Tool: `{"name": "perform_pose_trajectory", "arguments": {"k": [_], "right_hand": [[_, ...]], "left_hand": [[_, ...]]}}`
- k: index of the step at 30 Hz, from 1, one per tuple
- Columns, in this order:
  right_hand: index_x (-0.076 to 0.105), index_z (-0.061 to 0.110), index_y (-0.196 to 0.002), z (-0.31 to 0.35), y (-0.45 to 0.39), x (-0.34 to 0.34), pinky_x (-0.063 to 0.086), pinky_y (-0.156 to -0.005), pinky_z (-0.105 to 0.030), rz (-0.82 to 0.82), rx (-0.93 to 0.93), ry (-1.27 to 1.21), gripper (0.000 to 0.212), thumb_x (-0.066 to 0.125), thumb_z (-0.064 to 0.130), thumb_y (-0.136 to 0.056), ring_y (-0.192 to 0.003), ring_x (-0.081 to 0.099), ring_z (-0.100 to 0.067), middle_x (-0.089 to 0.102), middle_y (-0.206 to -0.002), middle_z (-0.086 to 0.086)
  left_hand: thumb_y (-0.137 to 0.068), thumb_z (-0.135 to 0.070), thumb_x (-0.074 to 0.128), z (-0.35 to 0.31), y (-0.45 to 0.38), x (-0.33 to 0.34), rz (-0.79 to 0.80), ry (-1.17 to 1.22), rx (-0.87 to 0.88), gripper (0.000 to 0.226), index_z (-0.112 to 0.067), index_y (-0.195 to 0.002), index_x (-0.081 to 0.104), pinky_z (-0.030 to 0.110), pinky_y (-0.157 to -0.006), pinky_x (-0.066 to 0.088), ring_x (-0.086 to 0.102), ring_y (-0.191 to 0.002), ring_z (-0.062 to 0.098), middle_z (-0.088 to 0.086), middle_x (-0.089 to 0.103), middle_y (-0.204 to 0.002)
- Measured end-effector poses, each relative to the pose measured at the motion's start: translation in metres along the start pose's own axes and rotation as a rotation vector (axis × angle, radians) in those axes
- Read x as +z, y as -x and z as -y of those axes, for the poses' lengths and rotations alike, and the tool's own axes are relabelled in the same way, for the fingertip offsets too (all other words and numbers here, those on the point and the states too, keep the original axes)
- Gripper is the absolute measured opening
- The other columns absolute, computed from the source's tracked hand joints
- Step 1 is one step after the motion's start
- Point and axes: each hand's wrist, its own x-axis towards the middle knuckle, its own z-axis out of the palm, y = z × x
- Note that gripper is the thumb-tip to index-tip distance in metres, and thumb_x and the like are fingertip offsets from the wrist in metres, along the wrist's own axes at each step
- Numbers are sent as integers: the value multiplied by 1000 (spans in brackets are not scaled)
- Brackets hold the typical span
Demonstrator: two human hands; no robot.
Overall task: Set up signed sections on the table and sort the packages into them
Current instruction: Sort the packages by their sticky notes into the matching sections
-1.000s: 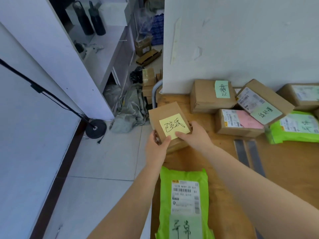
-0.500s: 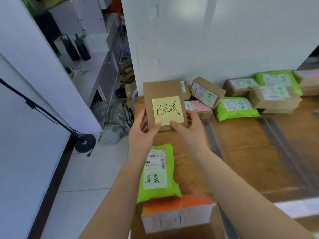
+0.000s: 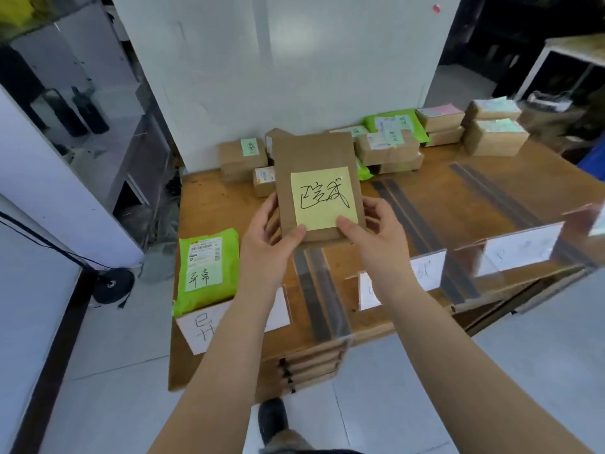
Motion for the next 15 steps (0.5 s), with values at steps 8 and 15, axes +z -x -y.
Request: {"name": "perform_pose_trajectory", "arguments": {"k": [8, 15], "right_hand": [[53, 32, -100, -9, 40, -87, 52, -84, -28, -67, 70, -23, 26, 68, 19, -82, -103, 58, -10, 64, -107, 10], [51, 38, -92, -17, 25, -124, 52, -79, -25, -88, 115, 11, 22, 66, 23, -84, -99, 58, -6, 63, -105, 12]], "left_hand": [[-80, -1, 66, 0, 57, 68, 78, 32, -65, 56, -49, -106, 51, 5, -68, 47, 59, -100, -11, -37, 64, -94], [-81, -6, 67, 4, 52, 105, 90, 34, -120, 53, -39, -120, 51, 15, -76, 54, 56, -115, 9, -27, 60, -109]]}}
